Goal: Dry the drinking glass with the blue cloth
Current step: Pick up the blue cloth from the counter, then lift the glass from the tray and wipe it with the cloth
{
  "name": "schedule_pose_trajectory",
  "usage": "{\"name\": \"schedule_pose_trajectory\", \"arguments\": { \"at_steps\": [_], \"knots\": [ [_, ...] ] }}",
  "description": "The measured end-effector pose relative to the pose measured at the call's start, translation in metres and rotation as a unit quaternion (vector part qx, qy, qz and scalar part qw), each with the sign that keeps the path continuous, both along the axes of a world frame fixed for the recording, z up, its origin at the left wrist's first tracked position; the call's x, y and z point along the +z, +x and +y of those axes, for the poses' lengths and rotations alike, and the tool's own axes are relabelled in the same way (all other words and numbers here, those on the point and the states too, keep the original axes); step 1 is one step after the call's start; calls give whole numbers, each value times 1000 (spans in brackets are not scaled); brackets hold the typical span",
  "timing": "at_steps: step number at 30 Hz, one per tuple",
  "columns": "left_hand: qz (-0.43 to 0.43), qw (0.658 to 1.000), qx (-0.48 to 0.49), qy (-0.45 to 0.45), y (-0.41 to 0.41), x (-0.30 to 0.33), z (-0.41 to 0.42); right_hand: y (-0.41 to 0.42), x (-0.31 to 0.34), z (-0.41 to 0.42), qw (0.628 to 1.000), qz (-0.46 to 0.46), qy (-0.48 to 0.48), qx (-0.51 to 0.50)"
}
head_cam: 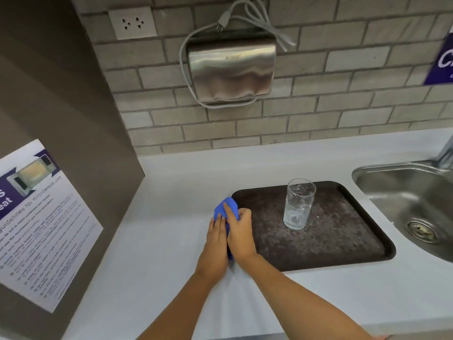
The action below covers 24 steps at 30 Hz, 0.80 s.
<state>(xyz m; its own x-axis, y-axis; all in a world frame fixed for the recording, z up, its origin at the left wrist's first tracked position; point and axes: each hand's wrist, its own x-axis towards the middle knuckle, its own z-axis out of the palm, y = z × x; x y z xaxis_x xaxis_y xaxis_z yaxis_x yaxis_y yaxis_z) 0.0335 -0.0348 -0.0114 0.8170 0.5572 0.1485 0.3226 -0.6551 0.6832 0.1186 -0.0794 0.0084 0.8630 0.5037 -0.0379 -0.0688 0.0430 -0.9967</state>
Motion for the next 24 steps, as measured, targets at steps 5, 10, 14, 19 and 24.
{"name": "schedule_pose_trajectory", "arguments": {
  "at_steps": [5,10,14,19,24],
  "knots": [
    [-62,994,-86,-4,34,12,-42,28,15,-52,998,14,16,-64],
    [-16,988,-153,-13,68,15,-79,55,15,-101,994,2,14,-108],
    [-12,993,-114,0,80,5,-81,68,18,-130,990,-31,-3,-135],
    [-7,990,-65,-126,111,8,-69,79,19,-155,989,-30,8,-142],
    [-8,961,-137,-239,153,23,-66,87,12,-171,988,-31,14,-150]
  ]
}}
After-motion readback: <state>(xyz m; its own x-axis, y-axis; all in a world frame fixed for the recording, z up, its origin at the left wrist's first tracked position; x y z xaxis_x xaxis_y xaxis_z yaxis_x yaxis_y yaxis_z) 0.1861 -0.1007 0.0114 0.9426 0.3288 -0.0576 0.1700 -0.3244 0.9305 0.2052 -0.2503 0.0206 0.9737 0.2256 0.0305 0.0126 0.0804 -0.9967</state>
